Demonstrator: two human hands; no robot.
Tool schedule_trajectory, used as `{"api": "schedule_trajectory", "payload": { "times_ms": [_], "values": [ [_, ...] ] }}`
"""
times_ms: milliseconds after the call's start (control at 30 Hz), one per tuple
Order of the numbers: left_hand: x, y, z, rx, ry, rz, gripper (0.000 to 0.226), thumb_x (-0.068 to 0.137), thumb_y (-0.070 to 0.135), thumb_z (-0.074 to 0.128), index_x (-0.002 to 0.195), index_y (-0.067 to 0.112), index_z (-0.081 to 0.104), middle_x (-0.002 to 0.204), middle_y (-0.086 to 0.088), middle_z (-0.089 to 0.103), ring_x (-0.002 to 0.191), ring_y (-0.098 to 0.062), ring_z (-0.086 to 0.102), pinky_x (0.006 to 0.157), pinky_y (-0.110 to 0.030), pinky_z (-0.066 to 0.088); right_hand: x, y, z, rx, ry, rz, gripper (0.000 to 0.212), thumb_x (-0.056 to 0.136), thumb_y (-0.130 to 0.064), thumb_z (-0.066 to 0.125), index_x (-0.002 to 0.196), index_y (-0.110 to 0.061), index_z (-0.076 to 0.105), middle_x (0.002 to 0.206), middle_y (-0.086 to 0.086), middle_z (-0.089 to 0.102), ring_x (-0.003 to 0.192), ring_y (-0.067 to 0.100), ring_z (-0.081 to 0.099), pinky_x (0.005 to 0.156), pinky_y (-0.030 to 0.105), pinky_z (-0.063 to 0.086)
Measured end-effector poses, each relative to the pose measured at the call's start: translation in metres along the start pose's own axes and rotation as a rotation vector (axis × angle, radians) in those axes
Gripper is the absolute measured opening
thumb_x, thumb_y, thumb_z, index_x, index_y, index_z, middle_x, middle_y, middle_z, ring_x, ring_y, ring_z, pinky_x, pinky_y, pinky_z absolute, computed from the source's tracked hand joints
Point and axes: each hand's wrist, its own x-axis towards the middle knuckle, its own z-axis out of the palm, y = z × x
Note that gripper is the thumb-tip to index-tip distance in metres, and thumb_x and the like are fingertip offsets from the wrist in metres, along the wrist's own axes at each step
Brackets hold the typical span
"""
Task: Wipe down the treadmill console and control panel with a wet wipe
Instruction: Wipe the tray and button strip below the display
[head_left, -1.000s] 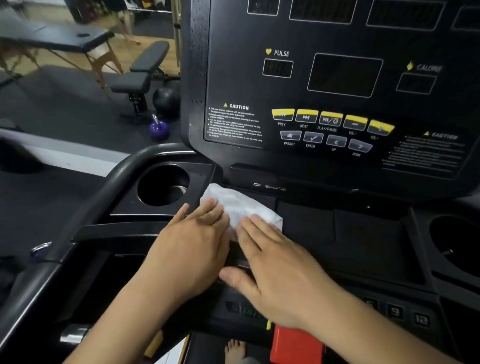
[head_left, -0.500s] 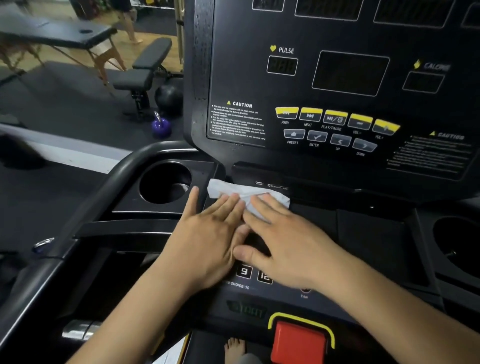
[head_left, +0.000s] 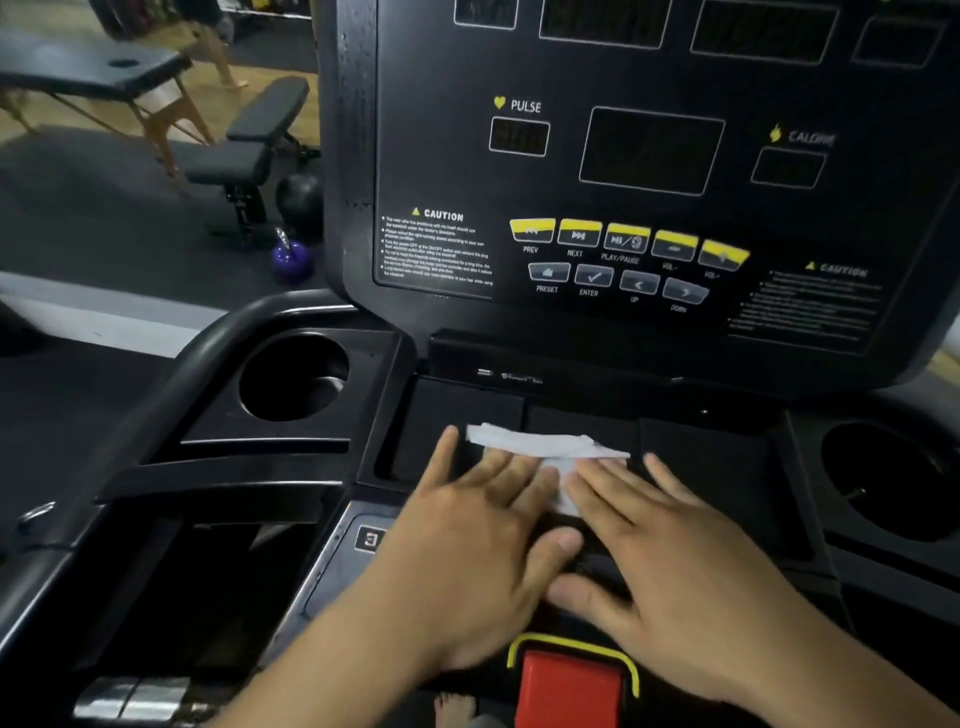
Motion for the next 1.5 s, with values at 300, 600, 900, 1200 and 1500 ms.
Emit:
{"api": "schedule_trajectory", "payload": {
  "times_ms": [300,600,900,1200,1500],
  "values": [
    [0.024,0.016,0.001,0.010,-0.017,0.043,0.095,0.080,0.066,-0.016,0.158,0.021,0.014,0.166,0.001,0.014,0.153,-0.013,0.005,0.122,-0.047,-0.012,-0.017,0.017,-0.004,-0.023,-0.081,0.074,0.090,0.092,-0.076,0.011,0.140,-0.013,0.051,0.149,0.001,0.045,0.140,0.009,0.037,0.116,0.039,0.012],
    [0.031,0.022,0.006,-0.082,0.009,0.060,0.087,0.085,0.063,-0.011,0.157,0.026,0.018,0.166,0.005,0.014,0.153,-0.011,0.005,0.124,-0.041,-0.006,-0.017,0.031,-0.001,0.033,-0.075,0.110,0.113,0.071,-0.088,-0.018,0.154,-0.022,0.022,0.162,-0.012,0.010,0.148,0.005,-0.007,0.119,0.038,-0.010],
    [0.036,0.023,0.005,-0.116,-0.017,0.090,0.076,0.093,0.063,-0.005,0.157,0.031,0.018,0.165,0.008,0.015,0.152,-0.007,0.005,0.123,-0.042,-0.009,-0.021,0.031,0.004,0.105,-0.061,0.124,0.109,0.070,-0.087,-0.019,0.155,-0.029,0.016,0.160,-0.018,-0.003,0.147,0.004,-0.017,0.121,0.042,-0.006],
    [0.054,0.023,0.000,-0.211,-0.079,0.121,0.059,0.102,0.053,0.005,0.156,0.036,0.020,0.165,0.012,0.012,0.151,-0.004,-0.002,0.121,-0.046,-0.012,-0.015,0.038,-0.003,0.105,0.034,0.113,0.106,0.076,-0.084,-0.013,0.149,-0.026,0.036,0.156,-0.017,0.030,0.145,0.003,0.011,0.121,0.036,0.010],
    [0.072,0.076,0.008,-0.027,-0.039,0.176,0.082,0.092,0.068,-0.001,0.159,0.020,0.003,0.167,0.002,-0.007,0.152,-0.018,-0.014,0.120,-0.053,-0.011,-0.072,0.065,-0.007,0.096,0.293,0.230,0.071,0.097,-0.064,0.021,0.124,-0.016,0.065,0.120,-0.013,0.062,0.120,0.008,0.047,0.109,0.043,0.031]
  ]
}}
